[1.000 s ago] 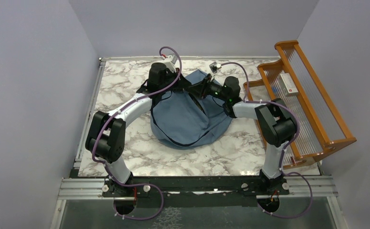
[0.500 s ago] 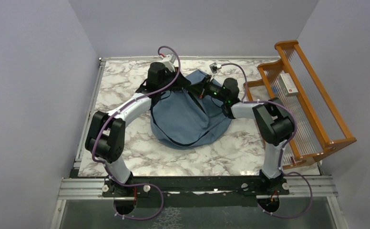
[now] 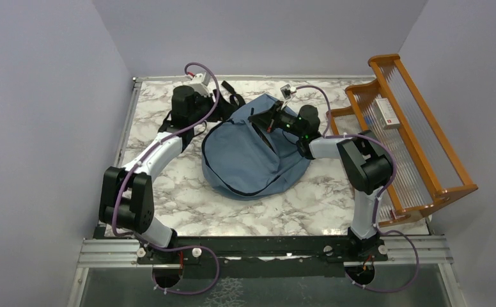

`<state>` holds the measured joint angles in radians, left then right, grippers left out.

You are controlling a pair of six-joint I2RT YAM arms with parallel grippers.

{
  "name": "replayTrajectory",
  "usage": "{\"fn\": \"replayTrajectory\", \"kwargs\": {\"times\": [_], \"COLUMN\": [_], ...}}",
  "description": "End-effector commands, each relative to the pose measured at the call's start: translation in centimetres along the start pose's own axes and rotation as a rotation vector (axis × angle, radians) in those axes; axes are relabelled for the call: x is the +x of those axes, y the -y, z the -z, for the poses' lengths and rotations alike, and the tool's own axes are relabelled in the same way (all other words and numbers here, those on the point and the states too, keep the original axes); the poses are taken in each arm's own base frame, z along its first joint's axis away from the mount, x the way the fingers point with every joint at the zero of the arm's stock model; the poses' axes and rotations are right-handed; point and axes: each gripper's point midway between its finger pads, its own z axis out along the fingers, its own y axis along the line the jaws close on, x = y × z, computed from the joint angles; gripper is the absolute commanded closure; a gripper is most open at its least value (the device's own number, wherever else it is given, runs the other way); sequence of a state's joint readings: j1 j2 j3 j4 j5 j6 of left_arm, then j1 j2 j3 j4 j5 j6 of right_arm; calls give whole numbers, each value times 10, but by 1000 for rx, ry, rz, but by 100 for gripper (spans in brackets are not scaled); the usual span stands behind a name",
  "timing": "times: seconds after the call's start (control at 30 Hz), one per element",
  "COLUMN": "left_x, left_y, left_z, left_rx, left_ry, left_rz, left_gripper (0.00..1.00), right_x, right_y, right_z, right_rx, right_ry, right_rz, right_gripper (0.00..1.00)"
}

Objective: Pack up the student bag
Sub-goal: Zip the student bag at the center of the board.

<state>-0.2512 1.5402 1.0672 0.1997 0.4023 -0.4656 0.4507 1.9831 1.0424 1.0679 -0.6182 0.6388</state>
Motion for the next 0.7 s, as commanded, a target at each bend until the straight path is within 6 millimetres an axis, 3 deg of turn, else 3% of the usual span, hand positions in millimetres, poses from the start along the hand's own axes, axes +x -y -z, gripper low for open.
{"fn": "replayTrajectory", "kwargs": {"times": [0.0,0.2,0.37,0.67], "left_x": [3,17,42,59], "left_y": [11,23,30,27], "left_z": [7,20,20,6], "left_rx": [96,265,441,578], "left_ry": [-27,63,42,33], "left_rz": [-293,-647,-911,-1107], "left_gripper": [41,41,48,55], "right_x": [-14,-16,-16,-16], "right_y": [-5,-6,-10,-17], "right_z": [-5,-5,-5,-1], "right_rx": [-30,-35,-55,-68], "right_ry": [29,13,-12,-30], "right_rz": [73,117,160,177], "right_gripper": [99,99,100,100]}}
